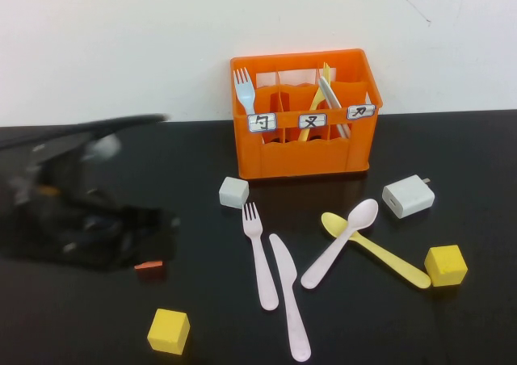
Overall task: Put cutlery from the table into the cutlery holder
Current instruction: Pick up the fork
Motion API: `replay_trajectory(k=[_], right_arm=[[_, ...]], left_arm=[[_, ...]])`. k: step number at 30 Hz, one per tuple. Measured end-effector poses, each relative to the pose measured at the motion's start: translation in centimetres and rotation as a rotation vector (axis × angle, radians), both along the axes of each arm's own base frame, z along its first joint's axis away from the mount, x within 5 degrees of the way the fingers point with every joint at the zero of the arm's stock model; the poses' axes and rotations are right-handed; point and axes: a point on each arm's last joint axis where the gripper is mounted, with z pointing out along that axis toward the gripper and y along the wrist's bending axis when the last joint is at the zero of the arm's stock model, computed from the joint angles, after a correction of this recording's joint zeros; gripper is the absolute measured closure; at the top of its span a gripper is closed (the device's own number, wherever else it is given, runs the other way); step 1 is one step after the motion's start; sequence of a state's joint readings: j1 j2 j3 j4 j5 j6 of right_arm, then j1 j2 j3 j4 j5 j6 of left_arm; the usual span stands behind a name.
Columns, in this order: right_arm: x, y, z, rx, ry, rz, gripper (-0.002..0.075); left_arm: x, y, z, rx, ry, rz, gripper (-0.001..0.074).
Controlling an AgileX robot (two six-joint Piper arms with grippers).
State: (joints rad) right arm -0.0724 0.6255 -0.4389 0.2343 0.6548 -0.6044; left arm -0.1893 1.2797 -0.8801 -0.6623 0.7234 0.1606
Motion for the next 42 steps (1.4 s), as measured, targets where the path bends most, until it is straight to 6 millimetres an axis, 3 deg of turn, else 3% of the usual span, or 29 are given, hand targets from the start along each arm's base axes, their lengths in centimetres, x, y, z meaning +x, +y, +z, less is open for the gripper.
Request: replay_trajectory(k=[9,20,23,28,31,35,42], right_arm=[[-0.1,0.1,0.0,0.012,0.017,0.007,0.0728],[-0.1,0.2,0.0,0.029,0.015,0.007,0.0728],[-0.2,0.4,-0.4,0.05,0.025,0.008,0.0728],[-0.2,0.5,-0.6,0.062,0.024,0.022,0.0728],[-0.2,0.6,-0.6,0.06,0.023,0.027,0.0728],[-0.2,0.6,-0.6,0.056,0.024,0.03,0.0728],[-0.2,0.6,-0.6,0.06,0.024,0.03,0.0728]], left_arm=[[3.7,-6.0,-1.4,0.116,0.056,-0.08,0.0736],[7.0,-11.8,-3.2,0.325,0.146,0.059,0.0727],[7.8,-12.8,-3.8,0.349,0.165,0.073,0.0656],[9.0,-13.9,-4.8,0.371,0.195,0.072,0.0404],[9.6,-14.3,-5.5,0.38,0.201,0.07,0.0326],[10.1,-14.5,-6.8,0.401,0.221,0.073,0.0302],[10.9,-14.6,-9.1,0.455,0.238,0.102,0.0328]])
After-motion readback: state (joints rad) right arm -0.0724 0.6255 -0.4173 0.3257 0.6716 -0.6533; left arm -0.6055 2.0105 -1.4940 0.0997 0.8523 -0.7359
